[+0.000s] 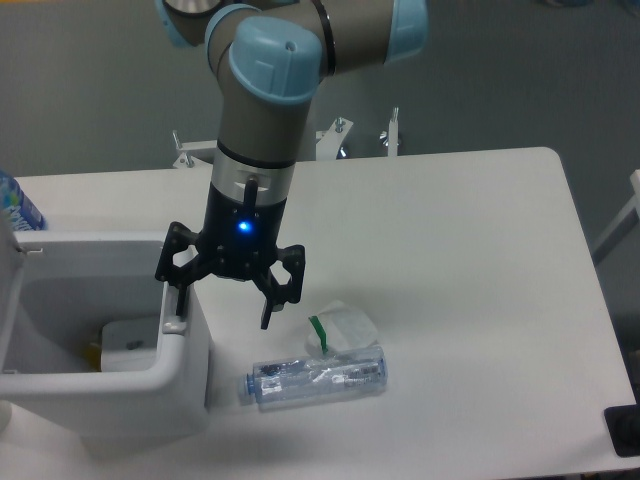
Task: Open the trash can
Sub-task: 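Push the lid edge down so the trash can lid flips open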
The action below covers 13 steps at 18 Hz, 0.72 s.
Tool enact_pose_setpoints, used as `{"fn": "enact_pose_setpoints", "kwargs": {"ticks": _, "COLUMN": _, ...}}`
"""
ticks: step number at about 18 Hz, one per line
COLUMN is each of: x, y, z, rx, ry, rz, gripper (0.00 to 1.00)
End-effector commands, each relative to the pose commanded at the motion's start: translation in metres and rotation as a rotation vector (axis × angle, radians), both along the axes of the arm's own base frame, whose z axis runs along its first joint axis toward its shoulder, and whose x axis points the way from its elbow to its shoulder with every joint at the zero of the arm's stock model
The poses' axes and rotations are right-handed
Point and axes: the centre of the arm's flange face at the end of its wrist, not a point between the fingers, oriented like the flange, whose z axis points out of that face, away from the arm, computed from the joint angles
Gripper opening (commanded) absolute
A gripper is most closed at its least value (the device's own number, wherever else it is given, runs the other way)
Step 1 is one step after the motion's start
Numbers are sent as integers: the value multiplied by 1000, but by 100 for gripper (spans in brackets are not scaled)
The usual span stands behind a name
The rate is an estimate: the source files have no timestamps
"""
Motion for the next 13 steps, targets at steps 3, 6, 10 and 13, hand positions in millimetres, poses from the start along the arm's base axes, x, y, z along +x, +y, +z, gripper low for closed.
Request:
{"fn": "enact_pose_setpoints", "kwargs": {"ticks": 3, "x": -25, "y": -21, "z": 7, "rx": -83, "ry": 146, "rz": 41, "gripper": 100}}
{"fn": "enact_pose_setpoints", "kwargs": {"ticks": 6, "x": -50, "y": -44, "z": 9, "rx": -167, "ry": 230, "rz": 114, "gripper": 100}}
{"fn": "enact_pose_setpoints", "kwargs": {"ticks": 10, "x": -70, "y": -70, "z": -10, "rx": -332, "ry": 306, "rz": 82, "gripper": 100}}
{"fn": "enact_pose_setpoints", "kwargs": {"ticks": 13, "x": -83, "y": -100, "z": -18, "rx": -410, "ry": 342, "rz": 3, "gripper": 100}}
